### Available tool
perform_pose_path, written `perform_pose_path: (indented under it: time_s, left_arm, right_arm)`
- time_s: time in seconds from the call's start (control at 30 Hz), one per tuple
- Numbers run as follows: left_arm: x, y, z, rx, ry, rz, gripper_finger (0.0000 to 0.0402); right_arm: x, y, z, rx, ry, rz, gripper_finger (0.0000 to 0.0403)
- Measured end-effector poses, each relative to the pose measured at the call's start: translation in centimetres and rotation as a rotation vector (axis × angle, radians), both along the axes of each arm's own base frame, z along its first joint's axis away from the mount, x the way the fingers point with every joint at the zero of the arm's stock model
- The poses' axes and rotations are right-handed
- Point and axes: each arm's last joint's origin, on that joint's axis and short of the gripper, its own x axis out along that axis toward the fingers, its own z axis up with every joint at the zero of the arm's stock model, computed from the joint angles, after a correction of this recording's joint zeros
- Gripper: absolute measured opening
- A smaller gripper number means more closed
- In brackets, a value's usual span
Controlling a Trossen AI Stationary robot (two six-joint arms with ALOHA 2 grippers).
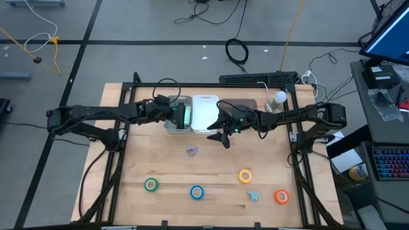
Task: Pick and place Stapler, Stapler remover, tape
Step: Put the green stapler into the gray bin
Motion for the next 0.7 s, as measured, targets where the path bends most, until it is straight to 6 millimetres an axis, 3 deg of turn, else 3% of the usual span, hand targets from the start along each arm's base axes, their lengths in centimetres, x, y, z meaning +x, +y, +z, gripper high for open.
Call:
perform_pose_path:
  time_s: [0.27,0.7]
  left_arm:
    - [-0.1,1.3,-2.7,-0.198,0.095,0.064,0.008]
    - [-0.2,1.6,-3.1,-0.224,0.115,0.091,0.008]
  right_arm:
    - [0.0,0.0,0.0,0.021,0.004,-0.007,0.0239]
    - [0.0,0.0,0.0,0.017,0.003,-0.007,0.0238]
